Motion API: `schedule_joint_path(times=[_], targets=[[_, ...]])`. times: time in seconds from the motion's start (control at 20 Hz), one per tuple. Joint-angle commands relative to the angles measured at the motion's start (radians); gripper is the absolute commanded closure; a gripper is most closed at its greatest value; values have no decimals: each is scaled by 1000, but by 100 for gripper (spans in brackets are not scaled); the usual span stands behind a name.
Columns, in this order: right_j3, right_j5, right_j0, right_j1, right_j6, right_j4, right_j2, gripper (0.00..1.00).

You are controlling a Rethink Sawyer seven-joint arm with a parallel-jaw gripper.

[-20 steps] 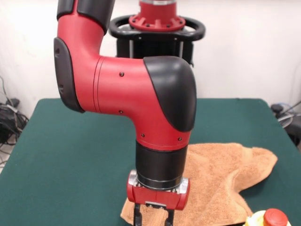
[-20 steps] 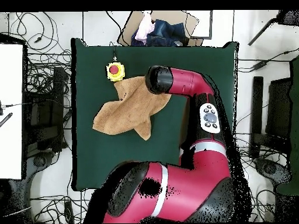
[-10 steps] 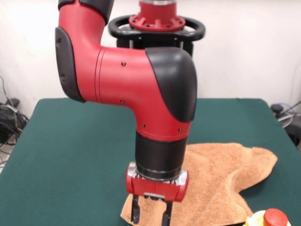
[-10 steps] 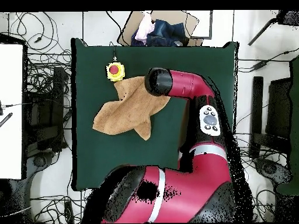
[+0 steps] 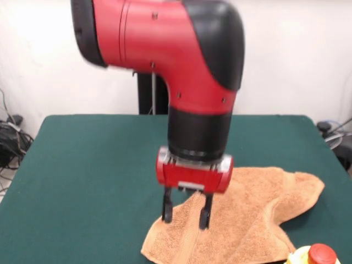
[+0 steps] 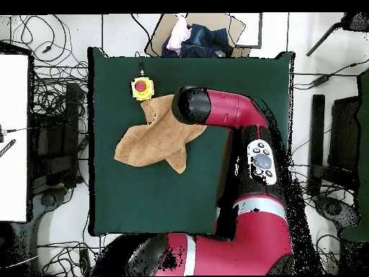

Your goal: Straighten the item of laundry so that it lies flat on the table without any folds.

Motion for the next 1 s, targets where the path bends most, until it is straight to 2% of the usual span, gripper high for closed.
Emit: schedule_joint_path(times=[0.05,0.6,0.75,1.0], targets=[[135,189,44,-174,194,83,-16,0],[-20,331,35,-150,165,107,-24,0],[-38,334,26,-139,155,105,-22,0],[-87,302,1,-71,114,77,-9,0]])
